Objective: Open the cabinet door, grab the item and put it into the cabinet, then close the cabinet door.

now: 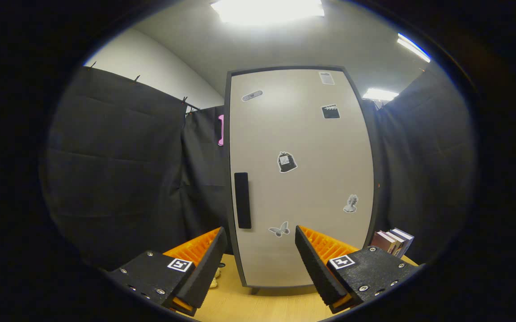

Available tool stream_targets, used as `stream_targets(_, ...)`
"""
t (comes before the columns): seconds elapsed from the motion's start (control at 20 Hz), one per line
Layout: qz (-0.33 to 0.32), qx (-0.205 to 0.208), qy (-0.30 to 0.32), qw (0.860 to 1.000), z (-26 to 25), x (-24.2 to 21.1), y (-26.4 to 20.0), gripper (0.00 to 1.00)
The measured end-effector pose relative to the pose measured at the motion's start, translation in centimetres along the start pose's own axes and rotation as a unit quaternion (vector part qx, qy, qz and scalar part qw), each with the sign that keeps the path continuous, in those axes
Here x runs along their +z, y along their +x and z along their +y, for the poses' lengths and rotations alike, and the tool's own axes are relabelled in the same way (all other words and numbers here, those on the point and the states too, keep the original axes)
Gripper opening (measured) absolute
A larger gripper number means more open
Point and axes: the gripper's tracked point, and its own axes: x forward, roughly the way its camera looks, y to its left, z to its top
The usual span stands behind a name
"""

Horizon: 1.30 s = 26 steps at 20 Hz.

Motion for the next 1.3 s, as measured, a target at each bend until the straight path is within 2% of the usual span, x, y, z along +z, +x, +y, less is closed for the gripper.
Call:
stream_targets(0.2, 0.013, 0.014, 0.007, 1.0, 2.1, 0.4, 3.6, 0.95)
stream_targets(0.35, 0.01, 0.01, -0.003, 1.0, 2.7, 1.5, 6.8, 0.94)
stream_targets(0.55, 0.051, 0.009, -0.018, 0.999, 3.4, 0.6, 11.0, 0.87)
stream_targets(0.85, 0.079, -0.012, -0.022, 0.997, 3.1, -0.5, 15.3, 0.68)
stream_targets(0.95, 0.088, -0.02, -0.037, 0.995, 2.8, -0.8, 16.0, 0.57)
stream_targets(1.0, 0.093, -0.021, -0.043, 0.994, 2.8, -0.9, 16.1, 0.44)
stream_targets(1.1, 0.093, -0.025, -0.041, 0.994, 2.8, -1.2, 16.2, 0.35)
stream_targets(1.3, 0.098, -0.014, -0.029, 0.995, 2.8, -1.2, 15.8, 0.29)
